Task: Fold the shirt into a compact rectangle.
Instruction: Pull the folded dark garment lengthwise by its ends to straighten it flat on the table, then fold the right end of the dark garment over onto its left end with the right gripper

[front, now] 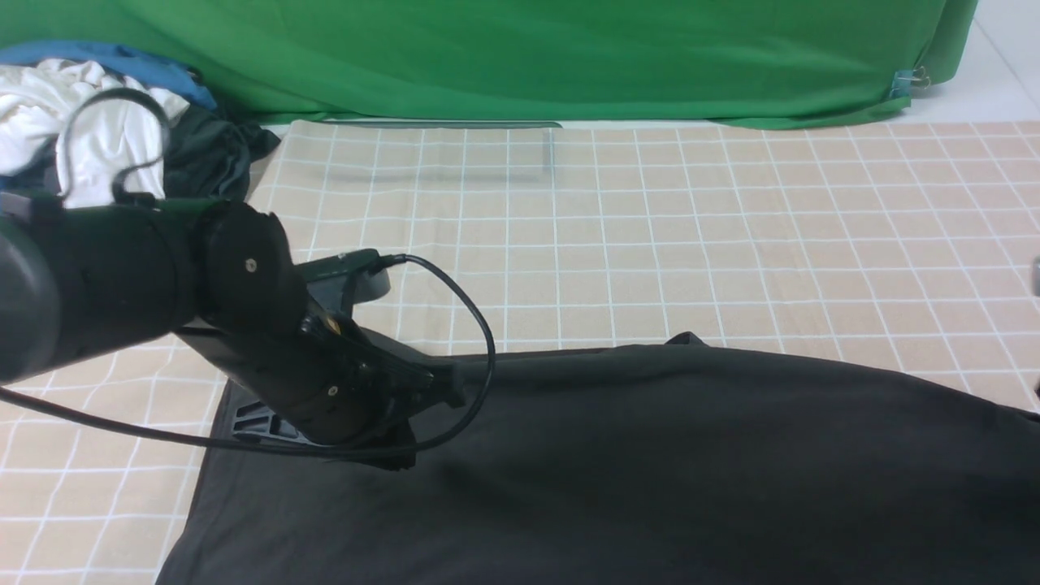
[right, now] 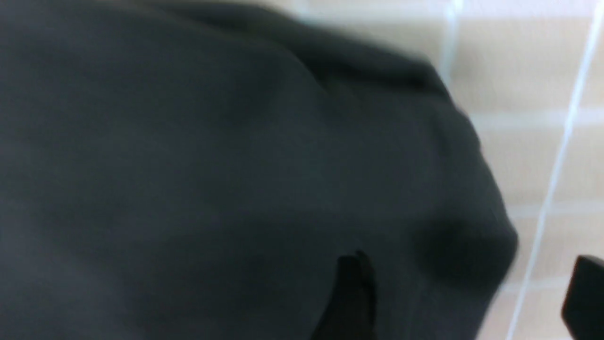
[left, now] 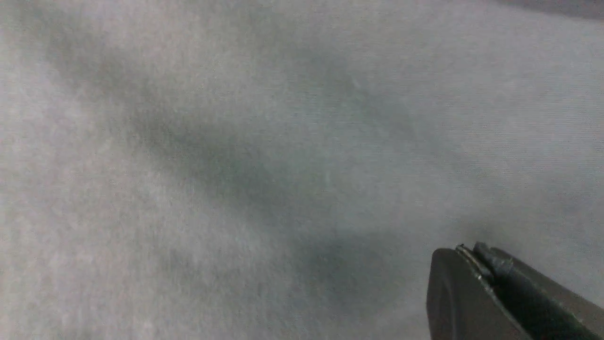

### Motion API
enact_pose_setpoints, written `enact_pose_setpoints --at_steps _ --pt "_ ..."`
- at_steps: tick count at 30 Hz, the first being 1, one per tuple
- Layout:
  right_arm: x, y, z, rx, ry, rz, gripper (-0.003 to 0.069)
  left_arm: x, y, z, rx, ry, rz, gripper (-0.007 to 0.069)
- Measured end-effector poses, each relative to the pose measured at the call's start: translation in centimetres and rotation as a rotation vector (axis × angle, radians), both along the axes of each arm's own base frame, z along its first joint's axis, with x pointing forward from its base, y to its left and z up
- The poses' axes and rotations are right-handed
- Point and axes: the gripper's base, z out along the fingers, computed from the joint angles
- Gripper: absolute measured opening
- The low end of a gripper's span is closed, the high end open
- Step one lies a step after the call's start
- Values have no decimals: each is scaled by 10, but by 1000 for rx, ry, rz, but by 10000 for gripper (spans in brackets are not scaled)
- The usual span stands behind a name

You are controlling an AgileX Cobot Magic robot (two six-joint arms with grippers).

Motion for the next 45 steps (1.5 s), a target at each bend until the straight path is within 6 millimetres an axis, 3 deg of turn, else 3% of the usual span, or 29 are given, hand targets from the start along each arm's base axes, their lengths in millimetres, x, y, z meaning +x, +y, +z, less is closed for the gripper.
enact_pose_setpoints --at_steps 6,13,17,21,27,31,37,40,45 --pt "-13 -7 -20 29 -8 -54 622 -16 5 33 -45 -68 -4 13" --pt "-9 -5 -38 62 -6 -67 608 -38 13 69 -86 -154 -16 13" --pt "-7 -3 -41 85 -5 -65 436 -51 17 87 -113 -216 -15 13" --pt "-7 0 -41 123 -8 -62 125 -59 21 98 -130 -255 -14 13" --pt "1 -4 -34 102 -11 -36 96 -66 24 103 -123 -261 -24 13" --pt "7 -12 -9 25 -48 -55 96 -71 26 104 -108 -248 -33 13" --pt "8 -17 51 -62 -186 -86 96 -77 30 109 -99 -262 -25 13" --pt "6 -10 77 -20 -271 -101 96 -79 32 111 -89 -273 -18 13" --pt "2 22 109 65 -370 -39 96 -79 34 112 -76 -283 -9 13"
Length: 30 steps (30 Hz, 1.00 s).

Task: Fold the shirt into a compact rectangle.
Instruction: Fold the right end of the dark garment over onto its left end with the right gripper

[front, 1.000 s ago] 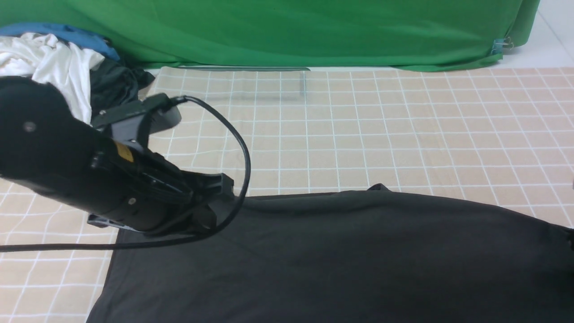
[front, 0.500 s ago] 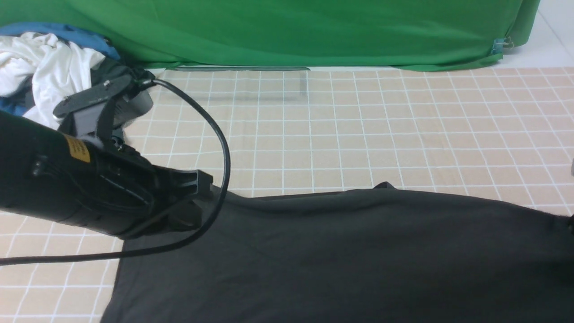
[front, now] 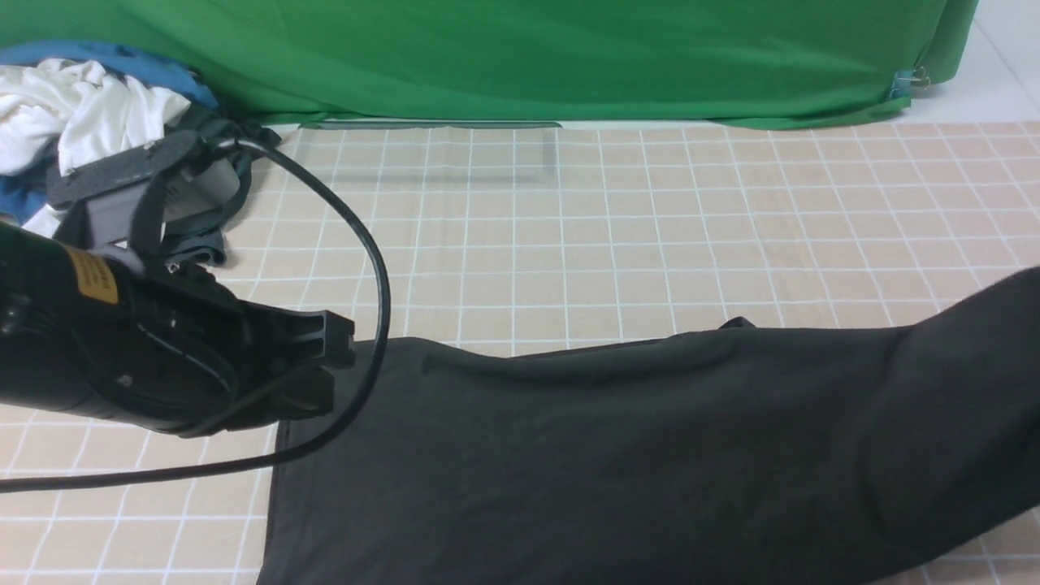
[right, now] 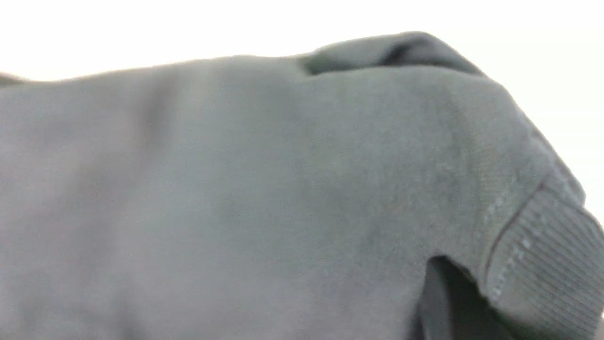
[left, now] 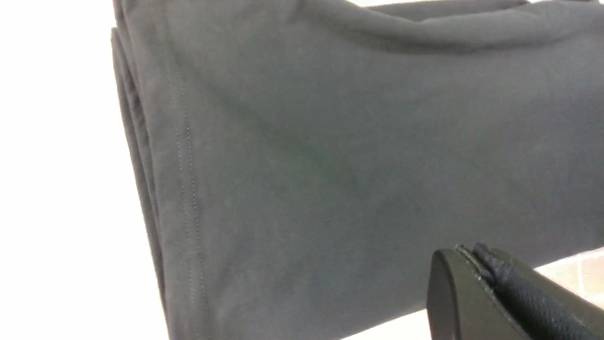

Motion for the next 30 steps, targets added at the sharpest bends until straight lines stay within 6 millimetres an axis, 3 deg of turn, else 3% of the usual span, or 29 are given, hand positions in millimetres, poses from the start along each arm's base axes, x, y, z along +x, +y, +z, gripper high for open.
enact_pose_setpoints --at_steps 6,15,18,19,23,24,28,30 --pt "-1 73 29 119 -95 196 96 0 0 0 2 0 2 13" --pt "-14 189 39 273 -216 433 96 -10 12 12 17 -65 80 13" --pt "-20 232 28 331 -217 510 96 -20 22 20 38 -112 131 13" --pt "-19 233 27 334 -218 507 96 -21 22 21 36 -114 133 13" --pt "-20 290 0 420 -207 569 96 -36 29 29 29 -131 153 13" --pt "-19 293 -1 427 -207 569 96 -37 29 29 28 -133 154 13" --pt "-14 343 -27 447 -156 628 96 -46 33 33 18 -146 159 13" --pt "-14 353 -32 448 -147 643 96 -47 34 34 18 -146 159 13"
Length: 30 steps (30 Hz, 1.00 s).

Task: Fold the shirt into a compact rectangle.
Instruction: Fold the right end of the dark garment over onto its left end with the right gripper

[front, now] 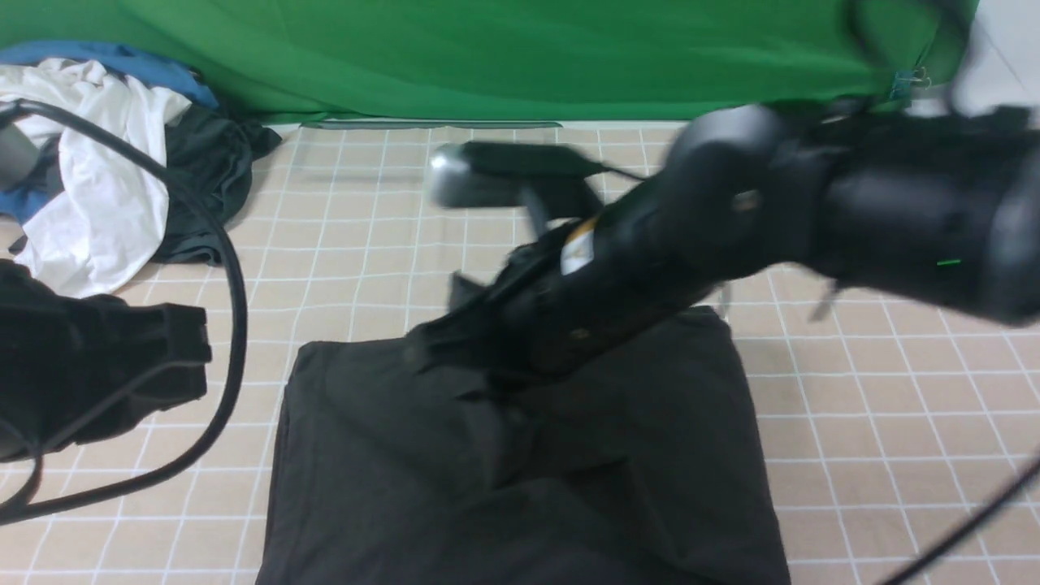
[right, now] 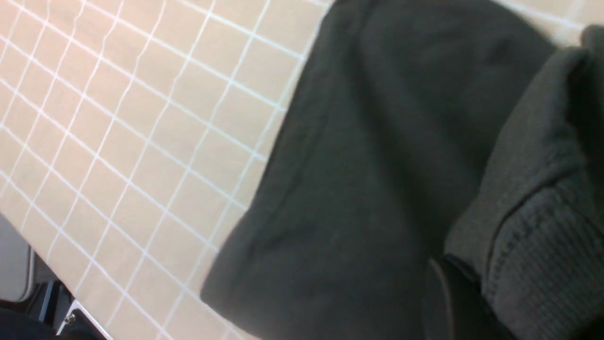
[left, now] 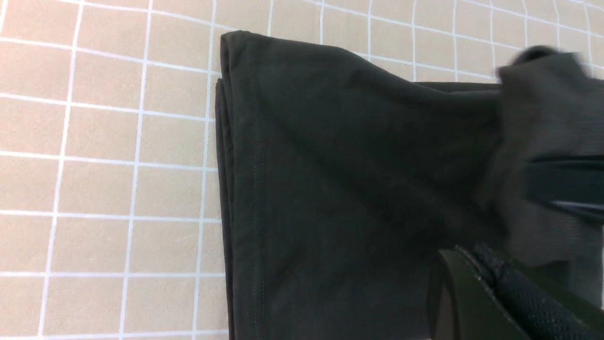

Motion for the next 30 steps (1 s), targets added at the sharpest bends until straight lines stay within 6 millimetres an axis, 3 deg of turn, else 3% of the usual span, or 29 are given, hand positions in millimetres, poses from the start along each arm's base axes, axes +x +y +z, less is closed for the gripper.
enact_pose_setpoints --at_steps 7,13,17,18,22,25,29,30 --pt "3 57 -28 -12 21 84 96 -3 1 0 5 14 1 13" --pt "4 89 -47 -7 28 111 101 -3 2 -1 9 19 2 13" --pt "9 103 -60 31 53 83 151 -3 2 -1 10 18 2 13" --pt "10 104 -61 34 54 81 156 -3 2 -1 10 18 2 13" --pt "12 109 -68 56 66 65 318 -3 2 -1 6 20 7 13" --pt "14 109 -63 52 55 87 396 -3 2 -1 9 22 7 13" --pt "23 99 -46 24 32 154 402 -4 3 -2 19 33 12 13" --pt "30 90 -37 -8 13 189 370 -4 4 -2 30 37 20 13"
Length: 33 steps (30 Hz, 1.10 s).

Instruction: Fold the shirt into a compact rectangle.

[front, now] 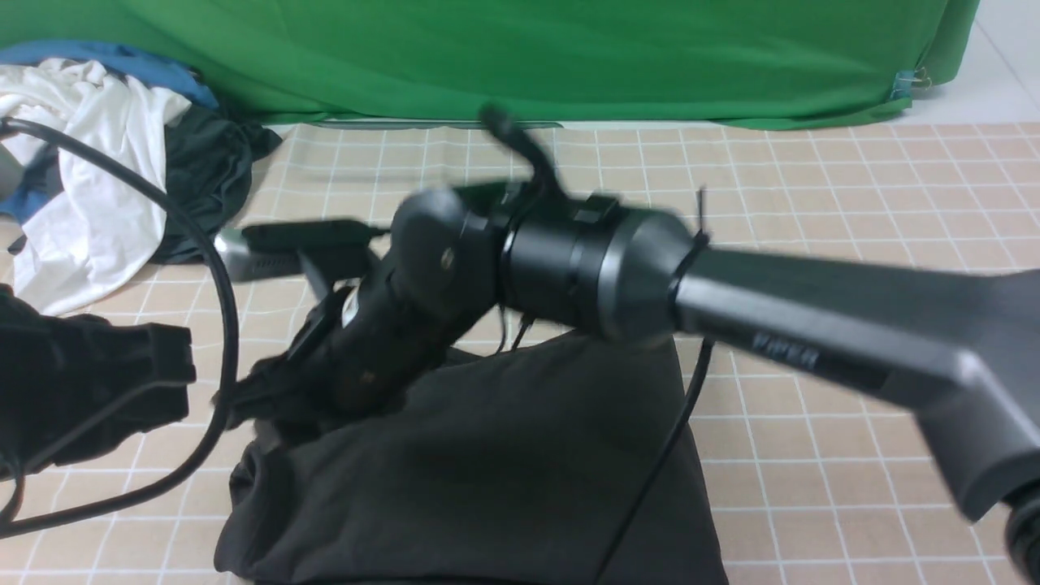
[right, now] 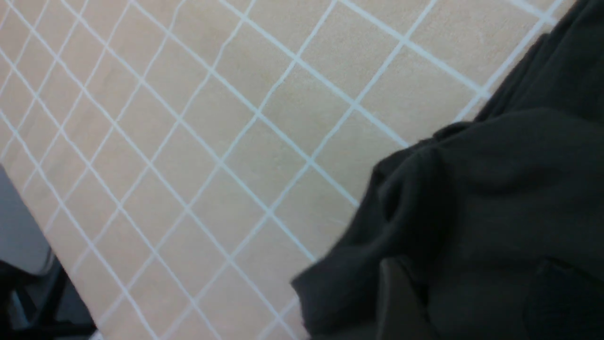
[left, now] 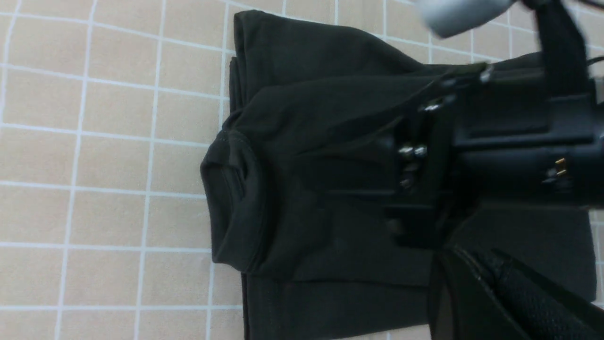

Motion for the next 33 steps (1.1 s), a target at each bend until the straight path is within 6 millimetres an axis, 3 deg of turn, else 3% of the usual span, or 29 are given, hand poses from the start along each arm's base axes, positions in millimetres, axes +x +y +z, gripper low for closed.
enact_pose_setpoints --at_steps 2,5,7,11,14,17,20,23,27,29,33 --pt "11 -18 15 -58 -31 28 283 0 1 -1 12 6 11 13" --pt "25 -54 41 -176 -86 40 98 0 2 -1 18 9 22 13" --pt "32 -81 56 -263 -102 27 48 0 3 -1 15 10 29 13" --pt "44 -137 88 -385 -156 -54 37 0 3 -1 2 15 46 13" --pt "39 -175 102 -411 -162 -114 37 -1 1 -1 -15 22 44 13" --pt "29 -208 100 -448 -120 -154 37 -2 -1 -1 -43 34 41 13" --pt "14 -240 82 -486 -62 -193 37 -2 -3 -2 -74 39 35 13" --pt "5 -255 67 -479 -67 -226 37 0 -6 -9 -93 47 33 13" --pt "0 -257 49 -434 -89 -258 44 13 -14 -32 -94 130 35 13" --pt "1 -253 45 -393 -87 -275 85 27 -20 -49 -77 187 42 13" --pt "11 -247 38 -346 -120 -287 258 59 -32 -79 -40 275 54 13"
